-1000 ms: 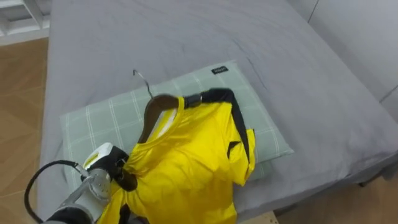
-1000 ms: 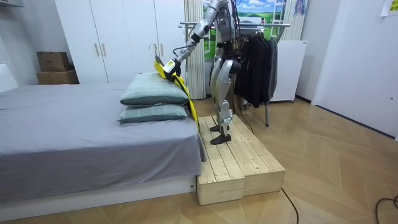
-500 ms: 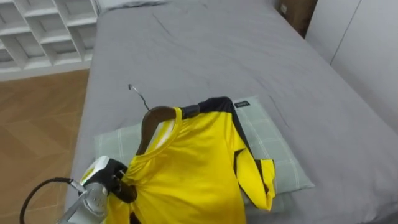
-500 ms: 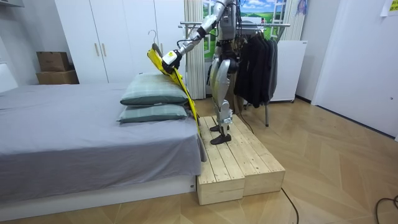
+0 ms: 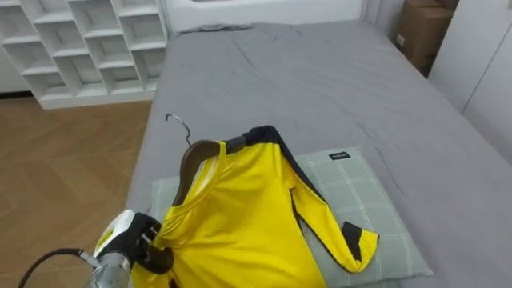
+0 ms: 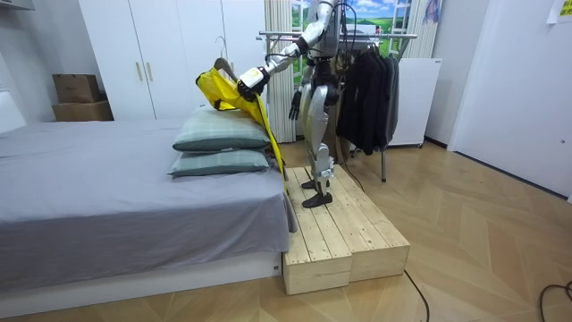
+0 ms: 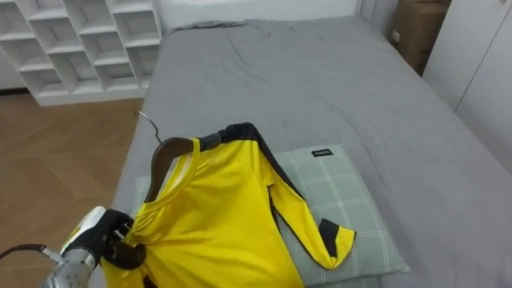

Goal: Hang clothes

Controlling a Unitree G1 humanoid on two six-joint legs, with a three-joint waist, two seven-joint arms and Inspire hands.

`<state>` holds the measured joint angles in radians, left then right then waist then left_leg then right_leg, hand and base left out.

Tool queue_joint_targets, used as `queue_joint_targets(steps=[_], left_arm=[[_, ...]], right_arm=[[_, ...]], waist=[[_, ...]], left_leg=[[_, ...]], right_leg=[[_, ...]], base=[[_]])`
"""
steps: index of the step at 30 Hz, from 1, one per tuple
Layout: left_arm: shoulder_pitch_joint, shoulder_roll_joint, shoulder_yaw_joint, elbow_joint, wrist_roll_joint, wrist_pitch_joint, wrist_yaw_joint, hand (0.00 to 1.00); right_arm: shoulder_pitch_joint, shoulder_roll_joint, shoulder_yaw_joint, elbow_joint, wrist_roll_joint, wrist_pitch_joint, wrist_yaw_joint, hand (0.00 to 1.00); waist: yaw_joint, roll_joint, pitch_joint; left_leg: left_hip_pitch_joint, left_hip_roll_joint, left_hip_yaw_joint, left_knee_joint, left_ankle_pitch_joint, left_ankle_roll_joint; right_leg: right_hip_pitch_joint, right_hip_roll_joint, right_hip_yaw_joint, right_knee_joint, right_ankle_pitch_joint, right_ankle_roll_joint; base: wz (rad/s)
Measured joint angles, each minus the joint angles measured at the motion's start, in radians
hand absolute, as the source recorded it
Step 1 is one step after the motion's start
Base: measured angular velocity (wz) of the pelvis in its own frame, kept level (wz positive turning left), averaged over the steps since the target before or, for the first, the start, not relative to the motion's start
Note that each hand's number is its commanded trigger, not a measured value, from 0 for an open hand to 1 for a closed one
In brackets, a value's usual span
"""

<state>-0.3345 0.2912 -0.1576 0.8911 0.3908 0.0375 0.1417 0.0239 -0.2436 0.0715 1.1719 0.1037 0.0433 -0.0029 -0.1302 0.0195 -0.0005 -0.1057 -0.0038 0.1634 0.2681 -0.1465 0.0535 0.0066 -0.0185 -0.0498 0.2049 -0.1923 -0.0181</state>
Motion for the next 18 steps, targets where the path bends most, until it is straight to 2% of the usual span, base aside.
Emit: queue_joint_targets(steps=[2,6,9,12,18], left_arm=[[0.024,0.003,0.0,-0.03,0.013,-0.001,0.003,1.0],[0.067,0.006,-0.001,-0.1,0.044,-0.002,0.001,1.0],[0.115,0.026,0.004,-0.194,0.095,0.001,-0.011,1.0],[0.138,0.045,0.005,-0.229,0.092,-0.001,-0.02,1.0],[0.147,0.049,0.031,-0.234,0.123,-0.001,-0.025,1.0]], right_arm=[[0.003,-0.005,-0.019,-0.052,-0.026,0.0,-0.013,0.0],[0.01,-0.042,-0.049,-0.182,-0.1,-0.004,-0.018,0.0],[0.039,-0.061,-0.096,-0.29,-0.245,-0.001,-0.031,0.0],[0.043,-0.072,-0.094,-0.39,-0.35,-0.002,-0.04,0.0],[0.054,-0.075,-0.105,-0.604,-0.548,-0.002,-0.059,0.0]], waist=[[0.002,-0.01,0.0012],[0.002,-0.032,0.001],[0.027,-0.044,-0.0033],[0.041,-0.046,-0.0043],[0.052,-0.046,-0.0041]], left_leg=[[0.011,-0.002,-0.008,-0.001,0.0,0.0],[0.017,-0.01,-0.032,-0.001,0.0,0.0],[0.03,-0.009,-0.028,-0.003,-0.001,0.001],[0.05,-0.009,-0.018,-0.011,-0.001,0.001],[0.072,-0.011,-0.009,-0.034,0.002,-0.002]], right_leg=[[0.015,-0.001,-0.007,-0.005,0.0,0.0],[0.038,-0.006,-0.033,-0.018,-0.003,0.003],[0.048,-0.007,-0.029,-0.018,-0.002,0.004],[0.059,-0.006,-0.018,-0.019,-0.001,0.005],[0.065,-0.007,-0.002,-0.017,-0.001,0.005]], base=[[0.12],[0.17],[-0.02],[-0.1],[-0.07]])
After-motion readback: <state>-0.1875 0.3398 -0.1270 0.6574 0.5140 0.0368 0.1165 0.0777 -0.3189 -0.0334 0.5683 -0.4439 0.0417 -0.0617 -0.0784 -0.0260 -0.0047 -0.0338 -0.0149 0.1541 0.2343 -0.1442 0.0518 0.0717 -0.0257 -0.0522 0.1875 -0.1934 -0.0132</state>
